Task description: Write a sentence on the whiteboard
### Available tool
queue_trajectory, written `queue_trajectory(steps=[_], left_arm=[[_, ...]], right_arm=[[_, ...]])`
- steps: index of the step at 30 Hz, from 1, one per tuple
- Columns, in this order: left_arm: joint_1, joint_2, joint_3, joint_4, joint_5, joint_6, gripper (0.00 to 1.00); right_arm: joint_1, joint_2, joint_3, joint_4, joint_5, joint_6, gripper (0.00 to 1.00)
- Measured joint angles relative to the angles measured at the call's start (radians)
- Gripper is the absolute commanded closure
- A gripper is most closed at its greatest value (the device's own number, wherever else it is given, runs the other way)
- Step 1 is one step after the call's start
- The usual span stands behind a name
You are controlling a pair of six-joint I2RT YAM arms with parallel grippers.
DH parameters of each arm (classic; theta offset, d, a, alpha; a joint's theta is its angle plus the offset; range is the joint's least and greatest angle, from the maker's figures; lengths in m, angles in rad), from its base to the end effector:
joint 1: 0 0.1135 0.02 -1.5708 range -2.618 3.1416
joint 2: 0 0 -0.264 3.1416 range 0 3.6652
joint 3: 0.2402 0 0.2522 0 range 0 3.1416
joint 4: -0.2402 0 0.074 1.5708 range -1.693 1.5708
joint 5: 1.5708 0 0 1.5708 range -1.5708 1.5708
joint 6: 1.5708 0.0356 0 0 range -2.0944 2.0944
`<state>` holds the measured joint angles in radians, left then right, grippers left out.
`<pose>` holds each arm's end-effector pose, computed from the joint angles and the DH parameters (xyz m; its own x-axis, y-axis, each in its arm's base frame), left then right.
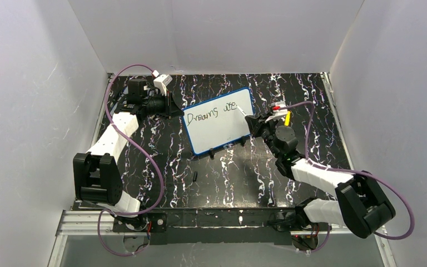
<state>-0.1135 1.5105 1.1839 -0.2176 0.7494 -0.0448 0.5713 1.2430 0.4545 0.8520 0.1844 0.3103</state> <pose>0.3360 -0.0627 0.3035 -0.5435 0.0290 -0.8389 0.6383 0.6633 -0.3906 0.2214 0.1346 0.2389 -0.0645 0.3154 -0.9468 -0.3759 0.8712 0.3158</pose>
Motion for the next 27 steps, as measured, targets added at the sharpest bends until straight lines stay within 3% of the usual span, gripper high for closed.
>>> queue_trajectory(steps=[27], left_arm=[[-0.001, -0.014, -0.026, 0.015, 0.012, -0.018, 1.00]], right_arm=[[0.039, -0.235, 0.092, -0.397, -0.200, -0.003, 0.99]])
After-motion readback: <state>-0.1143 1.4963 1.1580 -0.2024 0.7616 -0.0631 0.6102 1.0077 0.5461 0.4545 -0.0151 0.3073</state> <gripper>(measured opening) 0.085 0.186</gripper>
